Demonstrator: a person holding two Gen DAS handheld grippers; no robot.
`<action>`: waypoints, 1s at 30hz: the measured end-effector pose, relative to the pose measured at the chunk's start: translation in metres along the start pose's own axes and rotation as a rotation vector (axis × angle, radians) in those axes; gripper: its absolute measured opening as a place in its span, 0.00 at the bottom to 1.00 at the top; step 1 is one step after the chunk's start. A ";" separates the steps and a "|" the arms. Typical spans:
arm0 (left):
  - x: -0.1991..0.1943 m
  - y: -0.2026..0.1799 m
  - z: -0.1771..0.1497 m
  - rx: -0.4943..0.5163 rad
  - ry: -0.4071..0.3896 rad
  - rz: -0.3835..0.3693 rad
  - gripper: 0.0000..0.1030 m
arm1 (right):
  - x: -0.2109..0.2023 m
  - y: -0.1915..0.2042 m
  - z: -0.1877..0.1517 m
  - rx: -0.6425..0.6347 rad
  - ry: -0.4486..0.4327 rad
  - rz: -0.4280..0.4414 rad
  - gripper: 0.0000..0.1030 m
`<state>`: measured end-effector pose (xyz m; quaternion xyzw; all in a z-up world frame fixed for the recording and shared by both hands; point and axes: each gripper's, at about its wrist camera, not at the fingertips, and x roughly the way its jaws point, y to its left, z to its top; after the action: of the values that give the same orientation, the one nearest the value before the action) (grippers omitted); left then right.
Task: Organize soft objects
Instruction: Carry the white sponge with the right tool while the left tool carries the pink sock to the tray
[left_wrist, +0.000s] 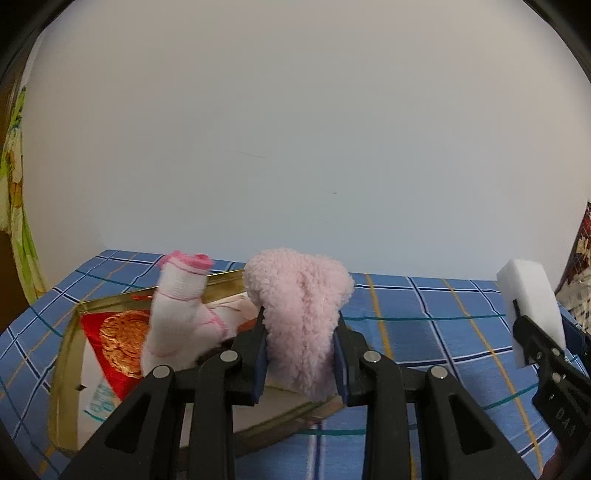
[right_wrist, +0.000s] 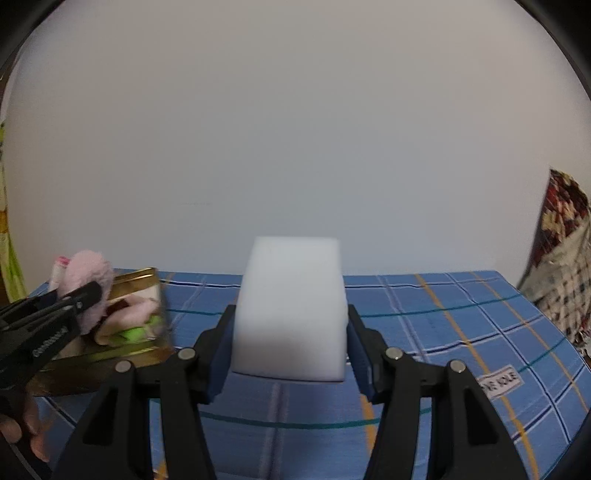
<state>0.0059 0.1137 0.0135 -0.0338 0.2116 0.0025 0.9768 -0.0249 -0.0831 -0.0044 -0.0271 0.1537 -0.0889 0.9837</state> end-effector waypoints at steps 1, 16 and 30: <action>0.000 0.004 0.000 -0.004 0.001 0.005 0.31 | 0.001 0.006 0.000 -0.006 -0.001 0.009 0.54; -0.011 0.055 0.008 -0.052 0.004 0.089 0.31 | 0.007 0.081 0.005 -0.033 -0.025 0.145 0.55; -0.009 0.077 0.005 -0.094 0.033 0.182 0.31 | 0.025 0.109 0.007 -0.054 -0.012 0.222 0.55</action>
<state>-0.0019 0.1913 0.0172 -0.0604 0.2296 0.1007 0.9662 0.0183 0.0198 -0.0142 -0.0371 0.1522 0.0248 0.9873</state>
